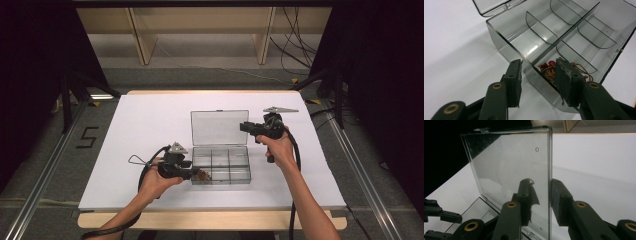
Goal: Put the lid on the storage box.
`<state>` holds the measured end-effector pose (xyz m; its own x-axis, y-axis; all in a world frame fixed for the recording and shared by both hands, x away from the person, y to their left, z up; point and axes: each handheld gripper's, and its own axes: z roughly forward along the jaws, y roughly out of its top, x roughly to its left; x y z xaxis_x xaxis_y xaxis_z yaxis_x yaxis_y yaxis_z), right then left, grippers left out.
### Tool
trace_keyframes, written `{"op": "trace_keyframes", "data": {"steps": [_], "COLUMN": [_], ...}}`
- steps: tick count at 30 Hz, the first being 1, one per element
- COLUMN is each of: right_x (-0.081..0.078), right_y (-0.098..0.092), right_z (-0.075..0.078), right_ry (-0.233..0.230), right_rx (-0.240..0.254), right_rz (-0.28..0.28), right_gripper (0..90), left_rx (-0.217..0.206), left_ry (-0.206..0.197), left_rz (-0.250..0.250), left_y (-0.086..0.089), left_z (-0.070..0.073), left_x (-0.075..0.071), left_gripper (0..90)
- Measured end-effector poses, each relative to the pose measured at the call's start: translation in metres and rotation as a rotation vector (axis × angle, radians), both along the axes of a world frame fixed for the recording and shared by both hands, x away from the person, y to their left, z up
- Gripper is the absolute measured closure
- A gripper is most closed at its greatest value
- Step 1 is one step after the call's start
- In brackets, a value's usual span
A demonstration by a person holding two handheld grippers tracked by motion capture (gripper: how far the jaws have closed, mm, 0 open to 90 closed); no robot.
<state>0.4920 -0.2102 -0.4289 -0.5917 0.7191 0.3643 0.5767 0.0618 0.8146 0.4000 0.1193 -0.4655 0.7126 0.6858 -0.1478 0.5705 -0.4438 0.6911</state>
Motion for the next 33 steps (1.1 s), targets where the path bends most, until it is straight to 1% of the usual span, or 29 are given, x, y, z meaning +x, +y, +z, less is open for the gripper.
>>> {"op": "trace_keyframes", "data": {"steps": [1, 2, 3, 4, 5, 6, 8, 9, 10, 12, 13, 14, 15, 16, 18, 19, 20, 21, 22, 23, 24, 25, 26, 28, 29, 30, 31, 32, 33], "right_x": [-0.002, -0.002, -0.003, -0.004, -0.002, -0.003, -0.004, -0.005, -0.006, -0.005, -0.006, -0.007, -0.009, -0.007, -0.011, -0.012, -0.010, -0.012, -0.011, -0.012, -0.013, -0.015, -0.013, -0.018, -0.018, -0.019, -0.019, -0.020, -0.024], "right_y": [0.001, -0.001, 0.000, 0.000, -0.002, -0.002, -0.001, -0.002, -0.001, -0.003, -0.002, -0.001, -0.001, -0.003, -0.001, -0.001, -0.002, -0.002, -0.003, -0.002, -0.002, -0.002, -0.003, 0.000, -0.002, -0.002, -0.003, -0.003, -0.002], "right_z": [0.002, 0.003, 0.003, 0.005, 0.004, 0.005, 0.007, 0.008, 0.009, 0.010, 0.010, 0.011, 0.012, 0.011, 0.013, 0.014, 0.014, 0.015, 0.015, 0.015, 0.015, 0.017, 0.016, 0.017, 0.017, 0.018, 0.018, 0.018, 0.019], "right_ry": [0.022, 0.012, 0.007, 0.023, -0.018, -0.019, -0.017, -0.015, -0.012, -0.033, -0.035, -0.028, -0.023, -0.051, -0.027, -0.032, -0.063, -0.050, -0.070, -0.071, -0.067, -0.055, -0.102, -0.059, -0.071, -0.066, -0.091, -0.093, -0.066], "right_rx": [0.007, -0.002, 0.003, 0.009, -0.003, 0.004, 0.007, -0.002, 0.010, -0.008, -0.003, 0.006, 0.002, -0.010, 0.001, 0.009, -0.011, -0.009, -0.029, -0.019, -0.016, -0.015, -0.039, -0.003, -0.020, -0.017, -0.030, -0.031, -0.019], "right_rz": [-0.011, -0.002, 0.000, 0.000, 0.007, 0.011, 0.007, 0.004, 0.006, 0.015, 0.008, 0.008, 0.002, 0.014, 0.005, 0.012, 0.017, 0.015, 0.014, 0.019, 0.020, 0.016, 0.021, 0.013, 0.024, 0.022, 0.034, 0.032, 0.031], "right_gripper": [71.9, 71.9, 71.9, 71.9, 71.9, 71.8, 71.6, 71.6, 71.6, 71.6, 71.6, 71.5, 71.5, 71.6, 71.5, 71.4, 71.3, 71.2, 71.0, 71.0, 70.9, 70.8, 70.7, 70.6, 70.6, 70.4, 70.3, 70.3, 70.2], "left_rx": [-0.003, -0.010, -0.003, -0.005, -0.005, -0.002, -0.013, -0.013, -0.017, -0.022, -0.024, -0.028, -0.031, -0.033, -0.037, -0.039, -0.041, -0.040, -0.046, -0.053, -0.049, -0.050, -0.057, -0.055, -0.060, -0.058, -0.063, -0.069, -0.066], "left_ry": [0.001, 0.000, -0.005, -0.005, -0.005, 0.001, -0.001, -0.001, 0.000, -0.003, -0.001, 0.000, -0.004, -0.001, -0.002, -0.002, -0.003, -0.001, -0.002, 0.002, -0.007, -0.005, -0.008, -0.013, -0.014, -0.009, -0.012, -0.010, -0.010], "left_rz": [0.001, 0.006, 0.011, 0.013, 0.012, 0.001, -0.002, 0.000, -0.004, -0.001, -0.004, 0.002, -0.003, 0.001, 0.002, 0.008, 0.006, 0.006, 0.009, 0.022, 0.009, 0.010, 0.014, 0.011, 0.019, 0.013, 0.011, 0.013, 0.014], "left_y": [0.000, 0.000, 0.000, 0.000, 0.000, 0.000, 0.001, 0.001, 0.001, 0.001, 0.002, 0.002, 0.003, 0.003, 0.005, 0.006, 0.007, 0.008, 0.008, 0.009, 0.011, 0.012, 0.013, 0.016, 0.017, 0.018, 0.020, 0.021, 0.023], "left_z": [0.000, 0.000, 0.000, 0.000, 0.000, 0.001, 0.001, 0.001, 0.002, 0.003, 0.004, 0.004, 0.005, 0.005, 0.006, 0.007, 0.007, 0.008, 0.008, 0.009, 0.010, 0.011, 0.011, 0.012, 0.012, 0.012, 0.011, 0.010, 0.010], "left_x": [0.000, 0.000, 0.000, -0.001, -0.001, -0.001, -0.001, -0.001, -0.001, -0.002, -0.002, -0.003, -0.003, -0.003, -0.004, -0.004, -0.004, -0.005, -0.006, -0.007, -0.007, -0.008, -0.010, -0.013, -0.015, -0.017, -0.019, -0.021, -0.023], "left_gripper": [57.0, 57.1, 57.1, 57.1, 57.1, 57.0, 57.0, 56.8, 56.6, 56.2, 55.9, 55.5, 55.1, 54.6, 53.6, 52.9, 52.3, 52.1, 51.5, 51.1, 50.6, 50.3, 50.1, 50.0, 50.1, 50.0, 49.9, 49.9, 49.8]}}
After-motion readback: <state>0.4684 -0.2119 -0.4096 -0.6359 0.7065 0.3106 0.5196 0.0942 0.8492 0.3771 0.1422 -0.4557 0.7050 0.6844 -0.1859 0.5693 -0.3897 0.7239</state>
